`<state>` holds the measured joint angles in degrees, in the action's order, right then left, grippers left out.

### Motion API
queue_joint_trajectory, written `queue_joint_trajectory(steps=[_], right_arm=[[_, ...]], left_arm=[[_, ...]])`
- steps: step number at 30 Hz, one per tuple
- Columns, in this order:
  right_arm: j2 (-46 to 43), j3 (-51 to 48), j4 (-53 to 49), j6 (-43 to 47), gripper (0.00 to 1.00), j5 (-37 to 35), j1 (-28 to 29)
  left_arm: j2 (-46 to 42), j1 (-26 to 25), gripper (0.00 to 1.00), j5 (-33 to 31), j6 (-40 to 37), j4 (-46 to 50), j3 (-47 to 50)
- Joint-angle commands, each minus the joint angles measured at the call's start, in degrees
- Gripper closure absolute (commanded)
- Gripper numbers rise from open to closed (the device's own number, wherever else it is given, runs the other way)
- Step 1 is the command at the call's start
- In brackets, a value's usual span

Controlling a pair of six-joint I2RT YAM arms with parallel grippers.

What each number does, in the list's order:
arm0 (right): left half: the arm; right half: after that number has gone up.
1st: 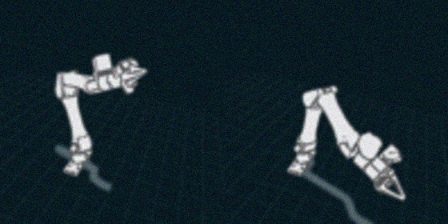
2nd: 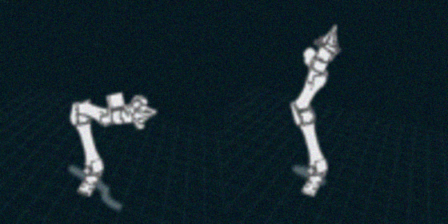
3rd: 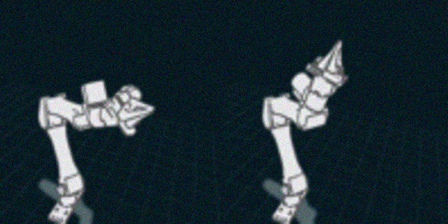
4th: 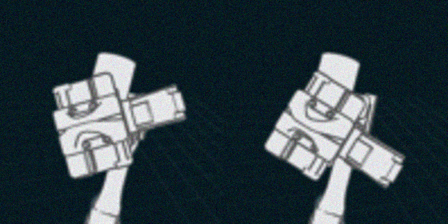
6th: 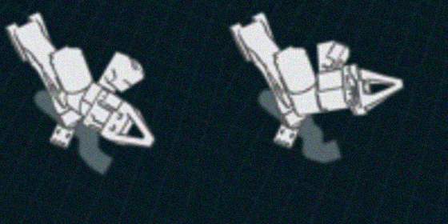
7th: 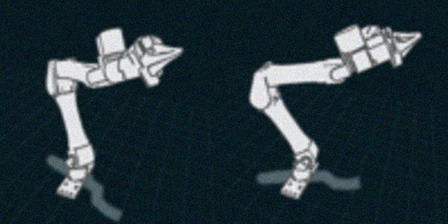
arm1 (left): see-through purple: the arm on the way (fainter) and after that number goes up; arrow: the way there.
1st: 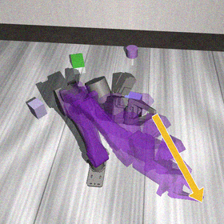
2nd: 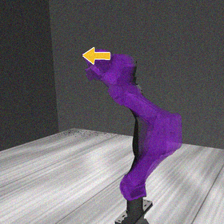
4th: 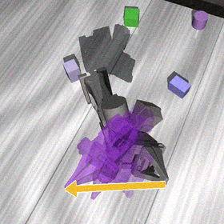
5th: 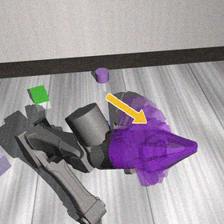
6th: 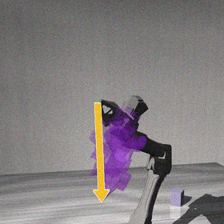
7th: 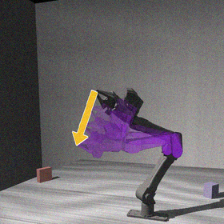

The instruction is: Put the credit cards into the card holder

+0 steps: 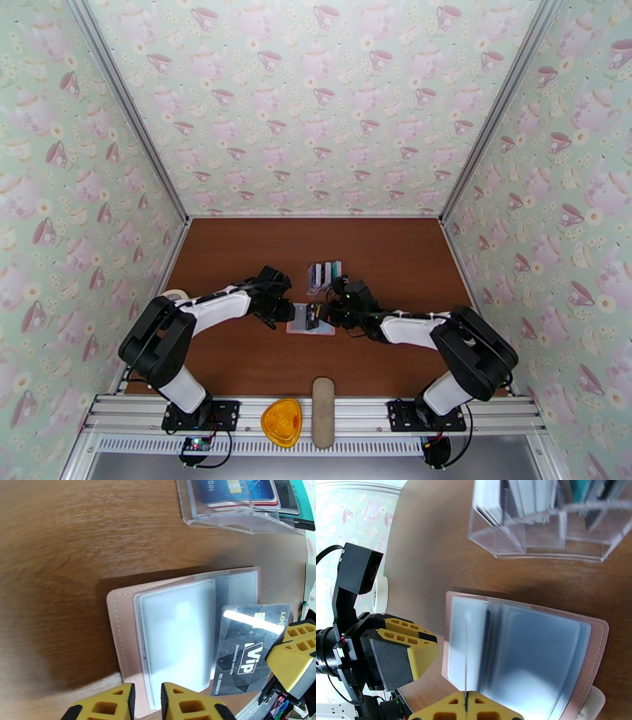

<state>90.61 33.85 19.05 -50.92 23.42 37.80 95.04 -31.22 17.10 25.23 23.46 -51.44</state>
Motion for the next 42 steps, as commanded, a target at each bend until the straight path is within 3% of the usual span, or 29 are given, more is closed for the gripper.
queue_joint_trajectory(steps=[1, 42], right_arm=[[0.24, -1.55, 3.49, -1.31, 1.0, 1.57, -0.87], [4.67, -4.32, 11.96, -3.41, 1.0, 5.32, -2.81]], left_arm=[[1.86, -0.25, 0.74, -0.26, -1.08, -1.06, 0.99], [3.13, -0.24, 0.79, -0.23, 0.53, -3.16, 5.5]])
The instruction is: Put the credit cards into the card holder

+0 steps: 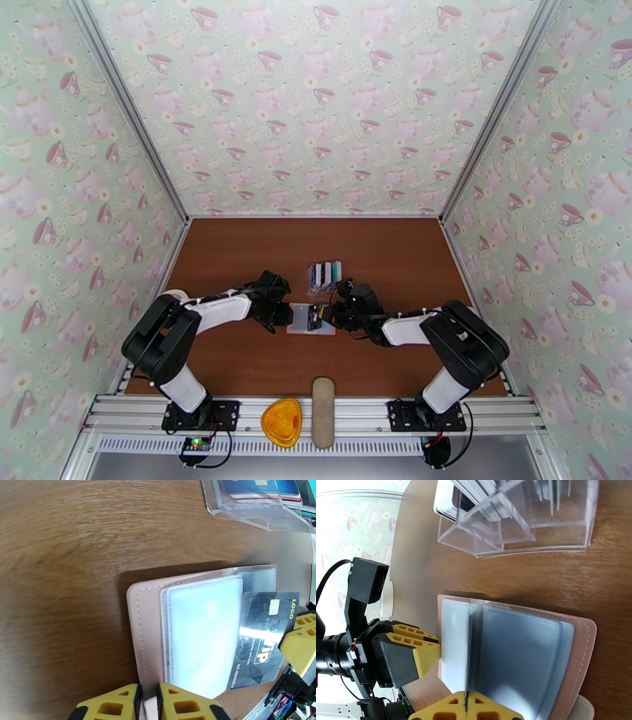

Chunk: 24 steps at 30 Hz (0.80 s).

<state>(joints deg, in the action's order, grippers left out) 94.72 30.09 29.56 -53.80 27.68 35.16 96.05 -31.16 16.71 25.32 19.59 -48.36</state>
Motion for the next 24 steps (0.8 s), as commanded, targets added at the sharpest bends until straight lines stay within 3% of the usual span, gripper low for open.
queue_joint_trajectory(steps=[1, 14, 24], right_arm=[[0.71, -0.6, 1.68, -0.6, 1.0, 1.06, -0.11], [1.59, -0.21, 3.71, -0.46, 1.0, 1.67, -0.19], [-3.53, -0.2, -4.26, 3.19, 1.0, 0.45, -1.02]], left_arm=[[2.12, -0.31, 0.79, 0.08, 0.43, 0.66, 2.48], [2.06, -0.26, 0.79, 0.51, 1.06, -0.11, 3.34], [2.12, -0.04, 0.8, 0.25, 1.16, -0.08, 3.89]])
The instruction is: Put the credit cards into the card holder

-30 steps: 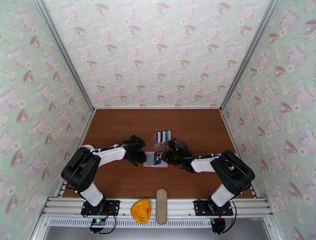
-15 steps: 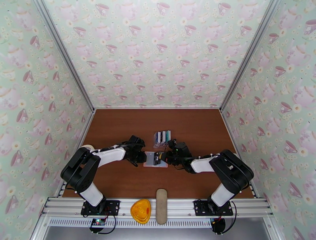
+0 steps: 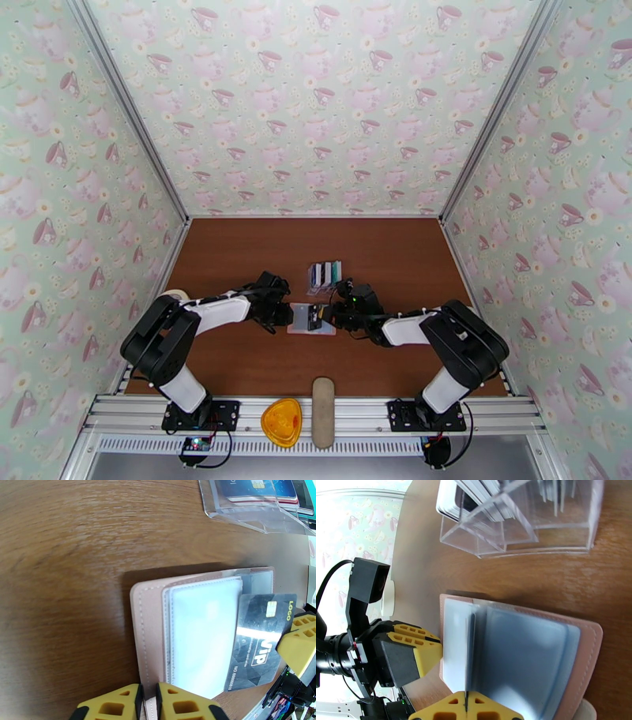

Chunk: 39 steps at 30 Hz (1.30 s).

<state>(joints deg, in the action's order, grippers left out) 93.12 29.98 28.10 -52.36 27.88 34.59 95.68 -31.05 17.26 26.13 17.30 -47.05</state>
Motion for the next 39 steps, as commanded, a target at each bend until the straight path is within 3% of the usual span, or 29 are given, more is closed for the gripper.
queue_joint_trajectory(steps=[1, 39], right_arm=[[-1.9, -0.18, -2.83, 1.8, 1.0, 0.32, -0.49], [4.5, -0.18, 4.23, -0.64, 1.0, 2.72, -1.18]], left_arm=[[2.5, -0.13, 0.8, -0.28, 0.45, 2.21, 2.57], [2.92, -0.17, 0.82, 0.11, 1.29, 1.15, 3.28]])
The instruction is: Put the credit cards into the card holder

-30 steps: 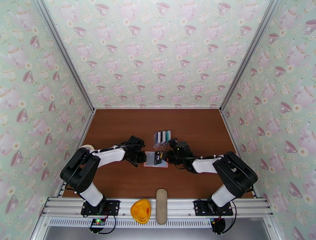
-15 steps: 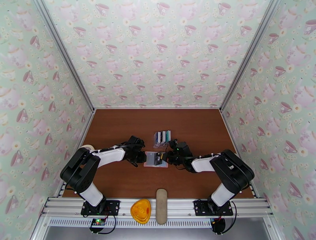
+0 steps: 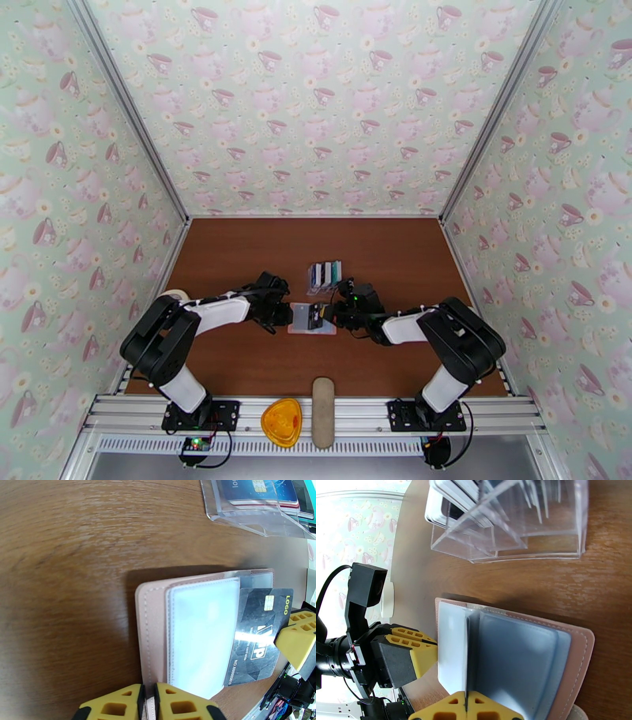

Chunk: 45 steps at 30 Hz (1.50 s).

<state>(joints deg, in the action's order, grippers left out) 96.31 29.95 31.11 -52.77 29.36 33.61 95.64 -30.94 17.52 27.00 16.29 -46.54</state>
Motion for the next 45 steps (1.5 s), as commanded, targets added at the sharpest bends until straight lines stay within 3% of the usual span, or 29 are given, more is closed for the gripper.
queue_joint_trajectory(steps=[1, 45], right_arm=[[1.41, -0.25, 1.23, -0.12, 1.0, 1.06, -0.12], [7.97, -2.37, 11.78, -5.05, 0.98, -0.26, 1.96]], left_arm=[[2.89, -0.2, 0.82, -0.2, 0.42, 2.16, 2.93], [3.3, -0.22, 0.84, 0.5, 2.97, -0.56, 5.63]])
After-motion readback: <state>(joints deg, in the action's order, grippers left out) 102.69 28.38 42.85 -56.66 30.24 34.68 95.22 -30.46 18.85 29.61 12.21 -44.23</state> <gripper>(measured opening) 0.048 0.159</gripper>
